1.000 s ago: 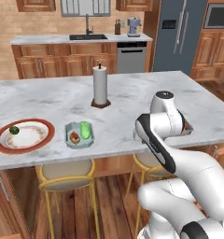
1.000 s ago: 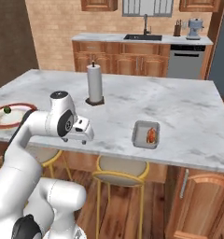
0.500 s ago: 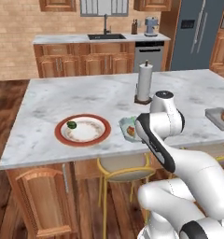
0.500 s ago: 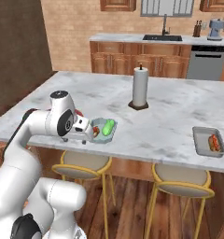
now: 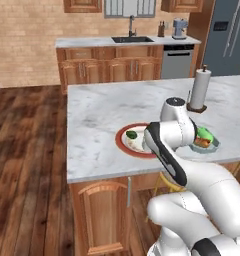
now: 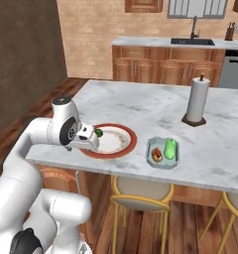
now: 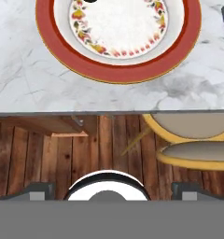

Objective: Place one cooked food and one vegetable from the large plate to each tupperware container.

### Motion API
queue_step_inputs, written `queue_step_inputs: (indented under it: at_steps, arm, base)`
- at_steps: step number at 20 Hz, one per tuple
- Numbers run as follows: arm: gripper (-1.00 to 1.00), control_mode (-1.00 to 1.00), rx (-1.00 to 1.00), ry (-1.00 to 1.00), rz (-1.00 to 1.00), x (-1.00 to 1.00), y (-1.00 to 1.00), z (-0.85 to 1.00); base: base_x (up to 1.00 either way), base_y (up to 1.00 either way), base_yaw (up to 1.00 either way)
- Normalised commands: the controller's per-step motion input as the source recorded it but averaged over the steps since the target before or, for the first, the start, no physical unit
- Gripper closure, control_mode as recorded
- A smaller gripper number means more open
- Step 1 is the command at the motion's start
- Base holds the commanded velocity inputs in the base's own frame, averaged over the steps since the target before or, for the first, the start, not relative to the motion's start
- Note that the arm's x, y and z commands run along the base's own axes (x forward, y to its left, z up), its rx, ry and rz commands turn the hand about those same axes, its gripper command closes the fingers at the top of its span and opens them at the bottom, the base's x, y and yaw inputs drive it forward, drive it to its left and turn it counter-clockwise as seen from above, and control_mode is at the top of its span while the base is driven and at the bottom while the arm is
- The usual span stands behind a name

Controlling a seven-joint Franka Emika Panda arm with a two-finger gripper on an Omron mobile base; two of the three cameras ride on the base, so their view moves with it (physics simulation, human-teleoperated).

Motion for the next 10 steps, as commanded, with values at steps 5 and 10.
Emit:
queue_step_inputs:
  at_steps: [5,10]
  arm:
    - [-1.00,1.00,0.00,0.00,0.00,0.00,0.00,0.00]
    - [-1.00,-1.00,0.00,0.00,0.00,0.07,0.01,0.00]
  base:
    - [0.75,0.46,0.00]
    - [0.47,0.14,0.00]
